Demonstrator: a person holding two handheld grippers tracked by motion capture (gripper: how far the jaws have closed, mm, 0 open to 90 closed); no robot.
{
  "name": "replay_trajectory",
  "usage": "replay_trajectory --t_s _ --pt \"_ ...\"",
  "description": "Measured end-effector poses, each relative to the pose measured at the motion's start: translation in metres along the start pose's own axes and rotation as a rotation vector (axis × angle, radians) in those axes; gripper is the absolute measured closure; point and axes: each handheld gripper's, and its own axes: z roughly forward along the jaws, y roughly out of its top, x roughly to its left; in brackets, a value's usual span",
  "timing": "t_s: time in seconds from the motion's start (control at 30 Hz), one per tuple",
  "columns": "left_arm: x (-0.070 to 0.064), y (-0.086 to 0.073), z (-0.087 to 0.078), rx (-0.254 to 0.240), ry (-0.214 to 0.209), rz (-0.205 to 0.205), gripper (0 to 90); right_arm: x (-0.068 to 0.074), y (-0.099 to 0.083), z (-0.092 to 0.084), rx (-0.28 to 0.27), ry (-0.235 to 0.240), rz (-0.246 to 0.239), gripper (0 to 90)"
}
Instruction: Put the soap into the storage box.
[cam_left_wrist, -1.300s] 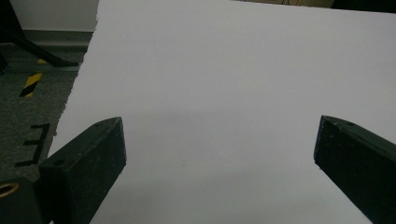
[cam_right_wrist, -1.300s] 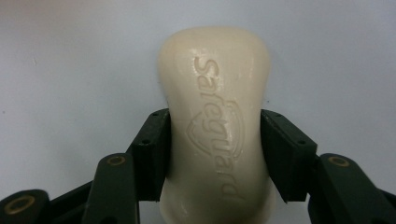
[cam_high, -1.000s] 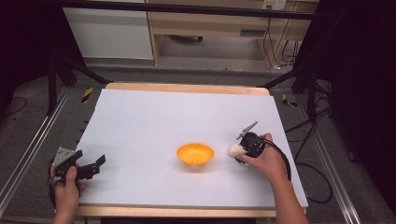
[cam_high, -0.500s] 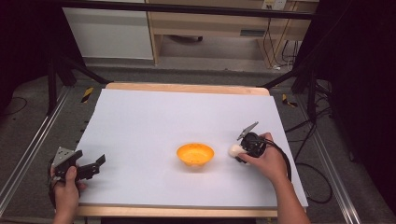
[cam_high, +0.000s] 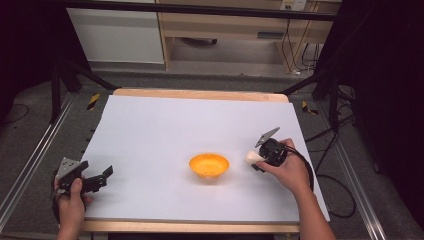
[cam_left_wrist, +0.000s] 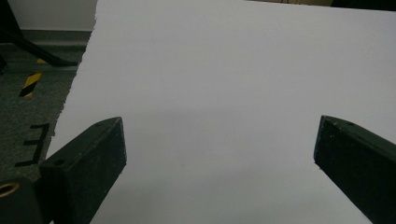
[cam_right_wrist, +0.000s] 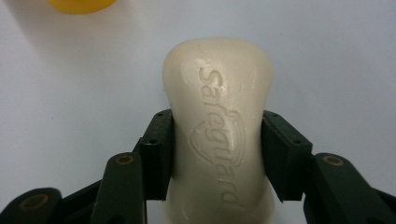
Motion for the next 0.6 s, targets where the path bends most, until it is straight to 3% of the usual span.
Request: replay_trajectory --t_s 0.6 --pt "0.000 0.000 0.000 0.001 0.001 0.001 1.9 0.010 0.023 -0.014 -0.052 0.021 -0.069 49.7"
